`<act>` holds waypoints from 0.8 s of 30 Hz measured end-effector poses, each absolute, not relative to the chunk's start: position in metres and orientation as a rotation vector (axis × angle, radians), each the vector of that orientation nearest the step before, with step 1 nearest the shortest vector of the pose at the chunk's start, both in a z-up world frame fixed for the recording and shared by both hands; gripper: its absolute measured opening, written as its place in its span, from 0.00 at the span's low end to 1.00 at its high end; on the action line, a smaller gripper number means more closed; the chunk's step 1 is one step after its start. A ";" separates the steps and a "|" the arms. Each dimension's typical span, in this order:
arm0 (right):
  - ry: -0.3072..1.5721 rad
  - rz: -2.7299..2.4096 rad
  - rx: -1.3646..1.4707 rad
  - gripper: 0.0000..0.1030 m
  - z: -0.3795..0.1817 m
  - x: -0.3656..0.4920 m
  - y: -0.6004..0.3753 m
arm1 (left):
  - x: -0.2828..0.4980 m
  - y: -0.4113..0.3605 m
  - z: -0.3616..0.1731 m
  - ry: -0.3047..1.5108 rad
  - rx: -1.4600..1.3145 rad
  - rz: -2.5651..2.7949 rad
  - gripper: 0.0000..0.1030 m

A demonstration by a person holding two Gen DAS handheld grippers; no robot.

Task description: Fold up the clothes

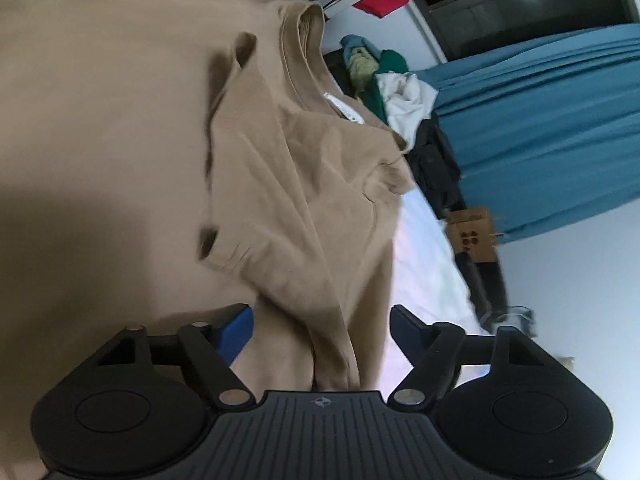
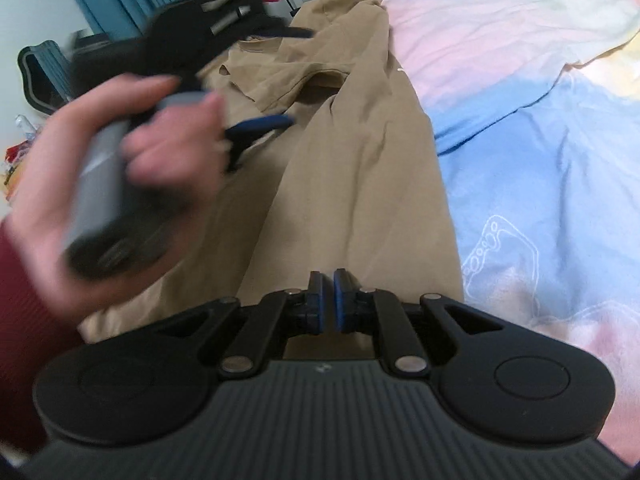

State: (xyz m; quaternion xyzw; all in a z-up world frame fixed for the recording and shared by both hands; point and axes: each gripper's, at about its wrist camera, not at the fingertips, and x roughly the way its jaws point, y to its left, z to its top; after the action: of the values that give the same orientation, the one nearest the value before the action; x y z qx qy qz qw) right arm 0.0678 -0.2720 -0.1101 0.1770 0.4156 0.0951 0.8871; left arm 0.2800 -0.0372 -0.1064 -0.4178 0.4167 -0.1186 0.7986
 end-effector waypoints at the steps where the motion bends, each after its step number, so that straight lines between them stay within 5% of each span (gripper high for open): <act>1: 0.863 0.198 0.366 0.09 -0.110 0.068 -0.272 | 0.287 -0.042 -0.108 0.897 -0.869 -0.252 0.60; 3: 0.861 0.201 0.360 0.09 -0.109 0.067 -0.271 | 0.298 -0.048 -0.107 0.908 -0.813 -0.246 0.32; 4: 0.862 0.202 0.360 0.09 -0.109 0.067 -0.271 | 0.303 -0.050 -0.106 0.916 -0.782 -0.245 0.06; 11: 0.867 0.218 0.362 0.09 -0.108 0.065 -0.274 | 0.312 -0.050 -0.063 0.811 -0.519 -0.143 0.05; 21: 0.853 0.249 0.231 0.09 -0.105 0.061 -0.261 | 0.328 -0.043 -0.096 0.787 -0.349 -0.010 0.06; 24: 0.849 0.259 0.210 0.10 -0.104 0.062 -0.258 | 0.319 -0.027 -0.089 0.793 -0.392 -0.064 0.15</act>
State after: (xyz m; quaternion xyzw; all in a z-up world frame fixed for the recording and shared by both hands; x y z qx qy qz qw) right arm 0.0618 -0.2583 -0.1040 0.1013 0.4098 0.1252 0.8979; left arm 0.3192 -0.0272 -0.0891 -0.1895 0.3836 -0.0309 0.9033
